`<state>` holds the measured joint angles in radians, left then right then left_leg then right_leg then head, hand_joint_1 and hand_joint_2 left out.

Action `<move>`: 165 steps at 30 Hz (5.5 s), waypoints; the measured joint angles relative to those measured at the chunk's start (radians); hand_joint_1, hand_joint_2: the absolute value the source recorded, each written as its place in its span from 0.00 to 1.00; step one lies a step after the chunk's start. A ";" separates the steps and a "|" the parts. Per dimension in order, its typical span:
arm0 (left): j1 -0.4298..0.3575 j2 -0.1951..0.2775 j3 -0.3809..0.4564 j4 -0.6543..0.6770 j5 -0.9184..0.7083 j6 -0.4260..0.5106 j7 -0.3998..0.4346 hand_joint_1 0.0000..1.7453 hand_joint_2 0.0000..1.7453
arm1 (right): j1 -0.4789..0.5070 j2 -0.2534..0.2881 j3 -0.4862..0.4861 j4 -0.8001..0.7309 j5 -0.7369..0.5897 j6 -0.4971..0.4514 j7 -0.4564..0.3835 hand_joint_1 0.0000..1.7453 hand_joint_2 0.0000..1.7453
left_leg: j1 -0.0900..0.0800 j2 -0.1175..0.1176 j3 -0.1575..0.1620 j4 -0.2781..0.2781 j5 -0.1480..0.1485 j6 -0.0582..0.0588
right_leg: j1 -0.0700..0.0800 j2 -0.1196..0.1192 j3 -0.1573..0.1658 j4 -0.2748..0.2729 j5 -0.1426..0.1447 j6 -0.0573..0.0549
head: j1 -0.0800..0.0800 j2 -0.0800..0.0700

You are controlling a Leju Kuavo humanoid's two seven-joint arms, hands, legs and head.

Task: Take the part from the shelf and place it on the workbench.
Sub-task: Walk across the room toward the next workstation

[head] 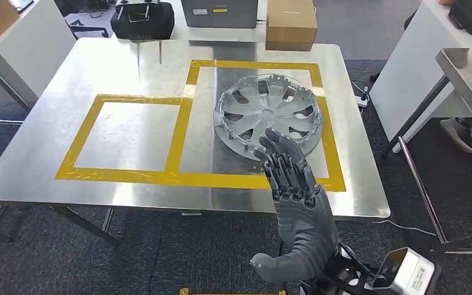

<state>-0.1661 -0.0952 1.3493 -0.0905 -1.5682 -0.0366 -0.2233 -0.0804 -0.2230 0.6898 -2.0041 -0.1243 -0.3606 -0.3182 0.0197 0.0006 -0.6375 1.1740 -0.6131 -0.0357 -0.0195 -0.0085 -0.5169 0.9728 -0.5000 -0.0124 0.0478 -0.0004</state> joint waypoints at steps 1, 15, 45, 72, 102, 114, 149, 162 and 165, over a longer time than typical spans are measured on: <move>0.000 0.000 0.000 0.000 0.000 0.000 -0.004 0.00 0.00 | 0.004 0.000 0.000 0.000 0.000 -0.004 0.002 0.00 0.00 | 0.001 0.000 -0.017 0.059 -0.029 -0.002 | 0.002 -0.001 -0.009 0.002 0.005 -0.001 | -0.006 0.000; -0.003 -0.014 -0.001 -0.001 0.000 -0.013 0.013 0.00 0.00 | 0.034 -0.007 -0.002 -0.021 0.006 -0.059 0.029 0.00 0.00 | -0.006 -0.006 0.092 -0.163 0.105 0.065 | 0.001 0.004 -0.119 0.172 -0.102 0.057 | -0.006 0.000; -0.012 -0.033 -0.036 0.000 0.000 0.027 -0.007 0.00 0.00 | 0.029 -0.013 -0.076 0.944 -0.565 0.097 0.047 0.00 0.00 | 0.005 -0.017 0.086 -0.146 0.093 0.059 | 0.010 -0.003 -0.132 0.135 -0.053 0.055 | -0.002 0.000; -0.027 0.000 -0.042 0.000 -0.001 0.029 0.021 0.00 0.00 | -0.009 0.137 -0.031 1.692 -0.568 0.106 0.309 0.00 0.00 | 0.000 -0.006 0.152 -0.153 0.039 0.027 | 0.026 -0.006 -0.120 0.044 0.090 0.019 | -0.007 0.000; -0.028 0.007 -0.061 0.002 -0.001 0.026 0.010 0.00 0.00 | -0.030 0.185 0.005 1.753 -0.594 0.112 0.345 0.00 0.00 | 0.014 -0.066 0.132 -0.115 0.020 0.005 | 0.026 0.024 -0.106 0.073 0.038 0.014 | 0.004 0.000; -0.017 0.016 -0.060 0.002 0.000 0.015 0.022 0.00 0.00 | -0.021 0.202 0.018 1.764 -0.592 0.106 0.359 0.00 0.00 | 0.010 0.068 0.055 -0.119 0.090 0.044 | 0.017 -0.027 -0.022 0.129 -0.063 0.035 | 0.052 0.000; -0.010 -0.003 -0.061 0.000 0.000 -0.004 0.064 0.00 0.00 | -0.023 0.199 0.080 1.782 -0.650 0.097 0.368 0.00 0.00 | 0.028 0.125 0.107 -0.145 0.071 -0.015 | 0.013 -0.049 -0.052 0.055 -0.003 0.035 | 0.043 0.000; 0.002 -0.003 -0.061 0.000 0.000 -0.002 0.057 0.00 0.00 | -0.025 0.194 0.081 1.785 -0.639 0.103 0.363 0.00 0.00 | -0.003 -0.107 0.062 -0.124 0.104 0.039 | 0.039 0.116 -0.037 0.042 0.000 -0.010 | -0.015 0.000; 0.003 -0.004 -0.061 0.000 0.000 -0.002 0.059 0.00 0.00 | -0.023 0.194 0.083 1.785 -0.636 0.103 0.360 0.00 0.00 | -0.001 -0.075 0.076 -0.145 0.099 0.041 | 0.036 0.137 -0.047 0.046 -0.001 0.005 | -0.016 0.000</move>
<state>-0.1628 -0.0987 1.2881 -0.0901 -1.5686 -0.0389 -0.1642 -0.1039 -0.0288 0.7725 -0.2190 -0.7605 -0.2573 0.0417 0.0187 -0.0742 -0.5612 1.0290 -0.5146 0.0056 0.0164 0.1283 -0.5636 1.0183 -0.5005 -0.0072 0.0321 -0.0004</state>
